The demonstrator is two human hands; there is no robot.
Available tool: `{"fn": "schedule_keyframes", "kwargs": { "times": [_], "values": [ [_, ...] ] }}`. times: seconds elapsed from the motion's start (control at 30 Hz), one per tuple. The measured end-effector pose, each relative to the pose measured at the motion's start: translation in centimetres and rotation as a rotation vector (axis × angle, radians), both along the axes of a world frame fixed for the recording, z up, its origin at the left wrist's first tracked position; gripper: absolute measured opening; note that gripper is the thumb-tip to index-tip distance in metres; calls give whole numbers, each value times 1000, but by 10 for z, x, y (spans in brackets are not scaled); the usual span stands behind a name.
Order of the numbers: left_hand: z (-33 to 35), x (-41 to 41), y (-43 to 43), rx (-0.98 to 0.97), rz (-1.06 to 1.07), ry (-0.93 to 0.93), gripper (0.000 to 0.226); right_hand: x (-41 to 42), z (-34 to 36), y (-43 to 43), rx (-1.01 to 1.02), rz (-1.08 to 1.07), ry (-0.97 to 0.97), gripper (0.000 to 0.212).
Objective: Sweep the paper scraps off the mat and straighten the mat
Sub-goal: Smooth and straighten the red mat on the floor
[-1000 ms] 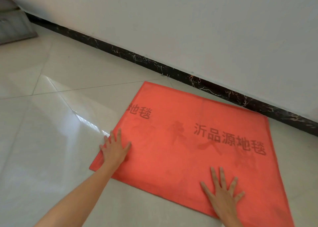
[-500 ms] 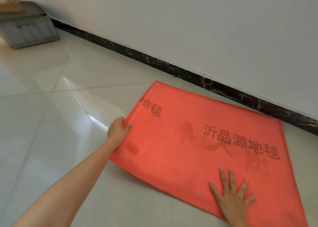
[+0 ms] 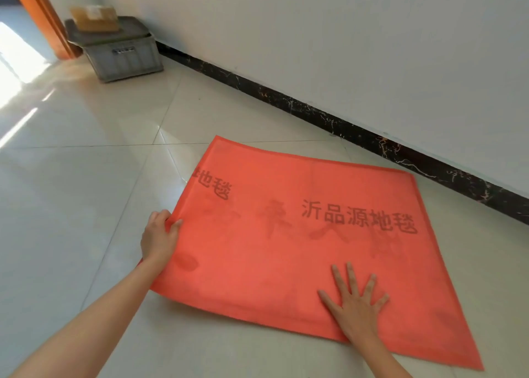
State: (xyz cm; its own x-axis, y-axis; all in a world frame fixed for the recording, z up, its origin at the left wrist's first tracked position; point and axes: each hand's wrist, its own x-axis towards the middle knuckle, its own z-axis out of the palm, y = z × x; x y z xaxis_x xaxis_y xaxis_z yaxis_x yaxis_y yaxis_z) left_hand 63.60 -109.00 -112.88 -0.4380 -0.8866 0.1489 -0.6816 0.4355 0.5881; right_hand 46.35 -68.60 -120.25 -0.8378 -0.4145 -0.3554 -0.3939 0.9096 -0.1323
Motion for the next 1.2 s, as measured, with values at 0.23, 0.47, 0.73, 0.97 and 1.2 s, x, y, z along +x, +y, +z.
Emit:
{"fn": "schedule_keyframes", "kwargs": {
  "times": [0.23, 0.47, 0.73, 0.97, 1.2],
  "values": [
    [-1, 73, -53, -44, 161, -86, 22, 11, -4, -84, -63, 163, 3, 92],
    [-21, 93, -91, -4, 240, -153, 24, 5, -14, -130, -57, 211, 16, 80],
    [-47, 76, -120, 82, 266, -147, 28, -25, -25, -152, -64, 217, 137, 77],
    [-76, 80, -129, 158, 305, -183, 36, -38, -26, -155, -11, 248, 148, 79],
    [-83, 76, -125, 147, 378, -261, 44, -37, -23, -152, -48, 243, 129, 85]
  ]
}}
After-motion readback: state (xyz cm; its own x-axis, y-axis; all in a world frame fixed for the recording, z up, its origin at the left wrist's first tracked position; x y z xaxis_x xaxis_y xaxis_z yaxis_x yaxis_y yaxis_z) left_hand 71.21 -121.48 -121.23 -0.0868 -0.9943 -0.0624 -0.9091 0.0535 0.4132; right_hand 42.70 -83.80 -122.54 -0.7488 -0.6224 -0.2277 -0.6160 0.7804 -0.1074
